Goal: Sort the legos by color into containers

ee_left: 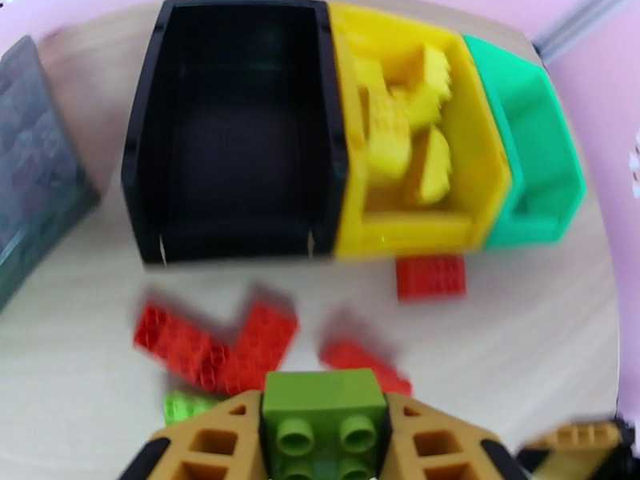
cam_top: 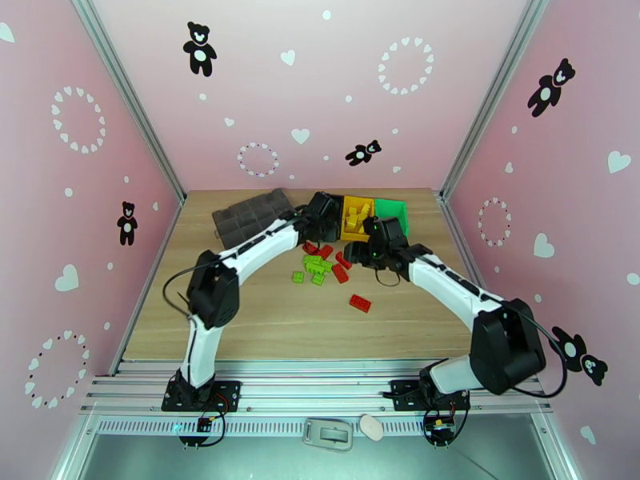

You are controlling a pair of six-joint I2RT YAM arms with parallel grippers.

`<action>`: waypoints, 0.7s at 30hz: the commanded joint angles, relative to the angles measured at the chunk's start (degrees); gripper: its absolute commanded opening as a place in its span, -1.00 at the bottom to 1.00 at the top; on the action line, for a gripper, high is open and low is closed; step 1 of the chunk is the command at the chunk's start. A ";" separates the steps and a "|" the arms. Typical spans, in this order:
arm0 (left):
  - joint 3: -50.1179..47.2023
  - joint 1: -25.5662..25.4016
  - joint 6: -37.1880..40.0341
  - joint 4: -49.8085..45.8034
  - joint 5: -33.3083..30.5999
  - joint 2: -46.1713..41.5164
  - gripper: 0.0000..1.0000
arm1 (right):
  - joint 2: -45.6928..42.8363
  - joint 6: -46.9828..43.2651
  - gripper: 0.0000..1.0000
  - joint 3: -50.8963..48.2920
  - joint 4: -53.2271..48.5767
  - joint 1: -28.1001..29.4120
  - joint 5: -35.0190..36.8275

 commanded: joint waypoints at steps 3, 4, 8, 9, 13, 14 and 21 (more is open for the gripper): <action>15.78 3.11 1.27 -6.07 1.50 9.24 -0.42 | 3.34 -0.14 0.26 5.52 -0.02 -0.43 -0.47; 19.07 3.47 1.33 -7.16 1.48 11.62 -0.41 | 3.76 -0.15 0.26 6.11 -0.19 -0.57 -0.35; 27.53 4.83 1.47 -8.58 2.06 17.87 -0.35 | 4.18 0.15 0.25 6.75 -0.30 -0.50 -0.36; 29.06 5.19 1.20 -8.71 2.66 19.09 -0.33 | 4.06 0.23 0.25 6.73 -0.38 -0.55 -0.32; 31.55 6.02 0.69 -8.32 4.40 22.01 -0.10 | 3.26 -0.46 0.25 6.47 -1.55 -0.53 0.58; 31.49 6.07 0.74 -8.11 4.41 22.10 0.03 | 3.04 -0.74 0.26 6.46 -1.90 -0.53 0.83; 26.05 5.63 0.77 -4.63 6.01 18.22 0.47 | 1.56 -3.13 0.31 5.20 -4.14 -0.55 2.45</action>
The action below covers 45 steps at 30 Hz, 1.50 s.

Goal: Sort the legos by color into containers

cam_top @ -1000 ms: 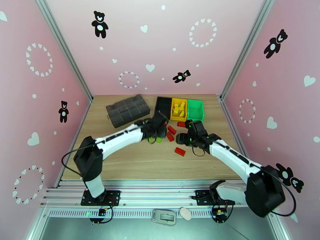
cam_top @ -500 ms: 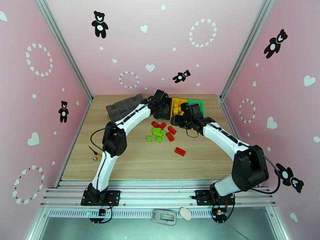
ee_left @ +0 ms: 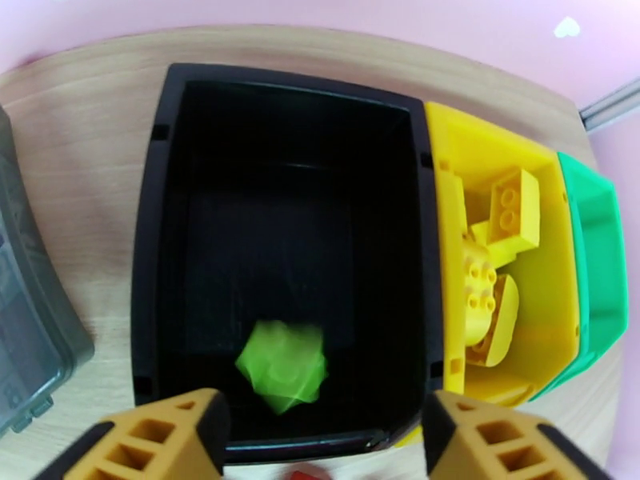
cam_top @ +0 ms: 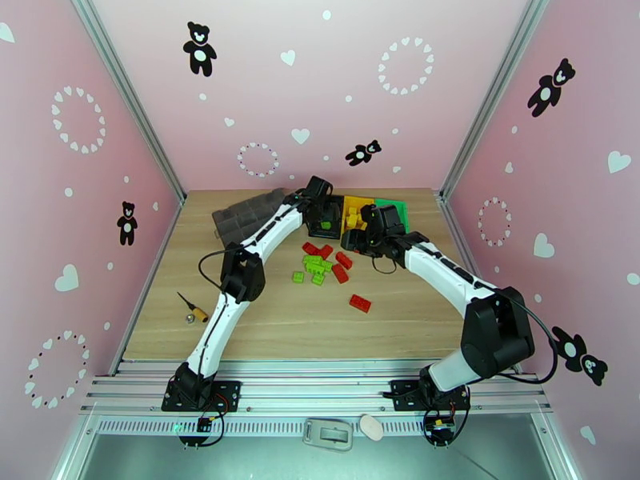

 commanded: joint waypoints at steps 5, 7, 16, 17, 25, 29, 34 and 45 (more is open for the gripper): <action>-6.29 -1.36 1.15 2.75 1.27 -8.40 0.50 | -3.94 -4.08 0.41 -2.28 -4.00 -0.20 3.60; -9.28 -2.11 1.51 3.83 0.65 -11.24 0.50 | -5.32 -5.04 0.43 -3.82 -4.52 -0.12 4.83; -27.75 -3.76 1.24 7.29 -5.00 -26.00 0.47 | -11.36 -7.68 0.44 -9.26 -8.01 1.05 7.39; -30.22 -3.77 1.13 7.69 -5.58 -27.65 0.47 | -11.81 -7.90 0.44 -9.60 -8.39 1.67 7.95; -56.74 -3.76 -0.90 12.06 -8.81 -42.99 0.43 | -14.23 -7.57 0.44 -13.33 -9.88 8.58 12.38; -66.42 -4.30 -3.50 13.99 -7.70 -47.33 0.42 | -15.01 -6.31 0.47 -15.58 -9.05 10.73 12.61; -71.57 -6.61 -4.02 14.47 -9.36 -47.49 0.43 | -15.72 -5.14 0.55 -17.61 -8.91 12.33 12.96; -74.12 -7.28 -4.45 16.56 -9.95 -40.28 0.29 | -17.79 -3.97 0.56 -19.48 -8.34 12.88 12.61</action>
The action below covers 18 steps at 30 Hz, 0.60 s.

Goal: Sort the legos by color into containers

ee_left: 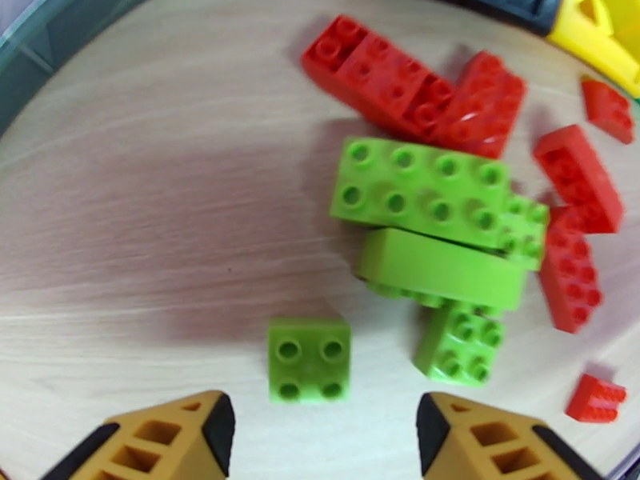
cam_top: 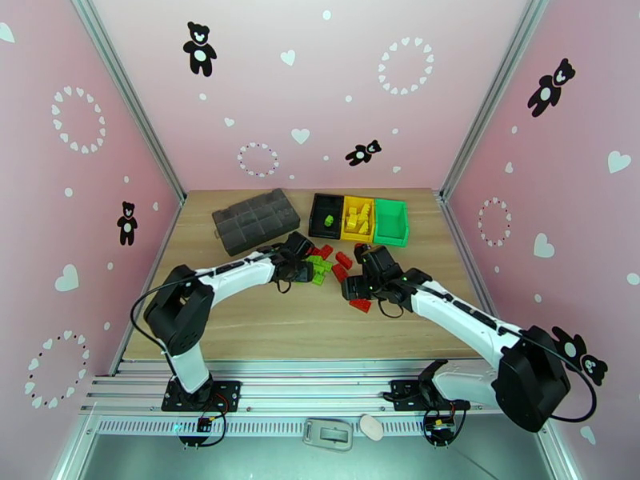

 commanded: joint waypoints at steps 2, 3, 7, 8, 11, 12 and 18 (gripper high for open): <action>0.10 -0.16 -0.32 1.61 -1.43 2.88 0.26 | -1.13 0.92 0.56 -0.99 0.00 0.30 0.45; 0.47 -0.15 -0.25 1.63 -1.32 3.38 0.24 | -1.07 0.95 0.56 -1.01 0.05 0.35 0.46; 1.51 -0.15 -0.18 1.59 -1.18 5.00 0.14 | -0.88 1.01 0.55 -1.08 0.19 0.33 0.50; 1.68 -0.22 -0.23 1.50 -1.16 5.35 0.09 | -0.85 0.97 0.55 -1.15 0.17 0.30 0.60; 1.61 -0.15 -0.32 1.35 -1.19 5.38 -0.06 | -0.90 0.92 0.54 -1.34 0.16 0.36 1.10; 1.47 -0.24 -0.39 1.30 -1.31 5.13 -0.10 | -0.95 0.92 0.54 -1.40 0.27 0.28 1.14; 0.86 -0.27 -0.43 1.00 -0.69 2.73 -0.34 | 0.44 0.85 0.53 -1.30 1.68 0.36 0.61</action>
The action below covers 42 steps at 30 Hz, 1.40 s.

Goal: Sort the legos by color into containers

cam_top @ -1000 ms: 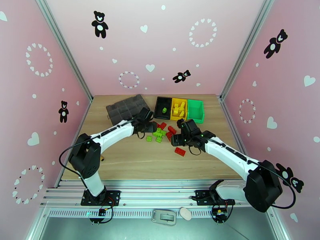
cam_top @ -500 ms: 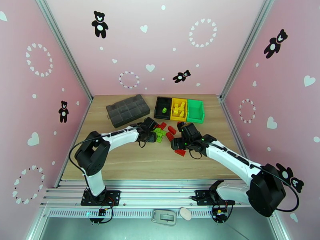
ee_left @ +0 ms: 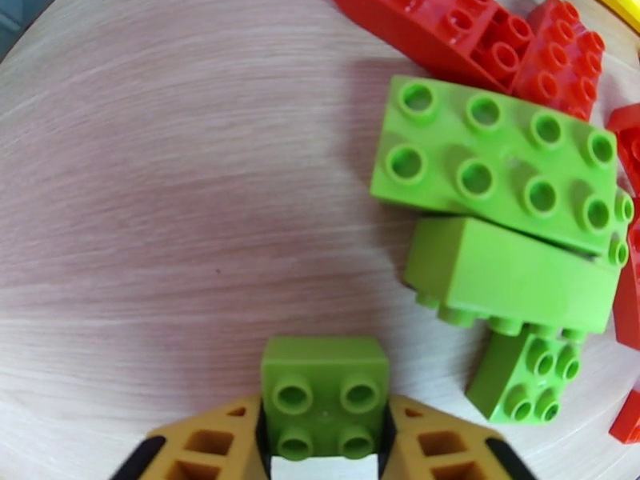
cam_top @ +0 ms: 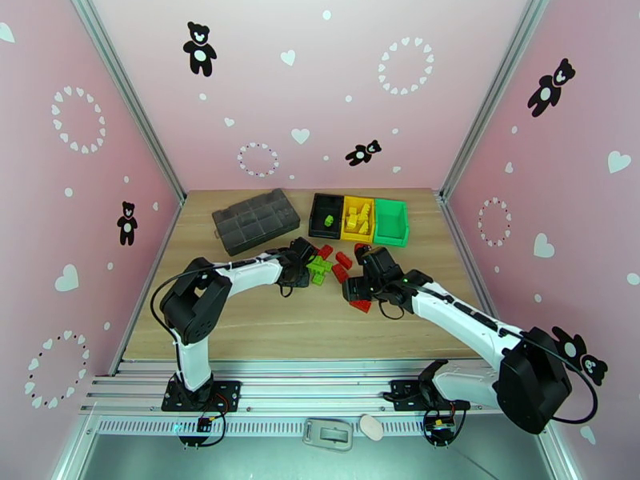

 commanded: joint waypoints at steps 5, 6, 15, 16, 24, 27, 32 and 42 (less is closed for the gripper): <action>1.22 -0.21 0.48 -0.97 0.22 -5.51 -0.38 | 2.32 2.01 0.48 -0.08 3.96 0.15 1.00; 1.90 -0.13 0.74 -1.27 0.60 -5.90 -0.38 | 2.82 2.71 0.46 0.12 4.79 -0.04 1.48; 14.36 1.56 3.46 -3.28 7.14 -2.98 -0.37 | 10.17 8.31 0.52 9.38 2.10 -2.69 6.05; 16.21 1.70 3.81 -3.54 7.72 -2.18 -0.38 | 10.63 8.01 0.52 10.24 2.01 -3.11 5.57; 36.28 4.59 5.89 -7.49 10.67 9.31 -0.38 | 10.94 5.75 0.57 10.74 5.16 -5.26 7.95; 44.85 5.75 5.81 -9.54 11.04 14.92 -0.38 | 9.20 5.66 0.58 9.08 6.20 -6.56 5.97; 58.03 7.20 5.55 -12.33 10.46 24.15 -0.37 | 8.34 4.17 0.51 9.18 2.02 -8.07 3.45; 71.81 7.73 4.80 -15.31 11.15 34.17 0.17 | 2.30 0.69 0.58 4.95 4.18 -7.99 0.66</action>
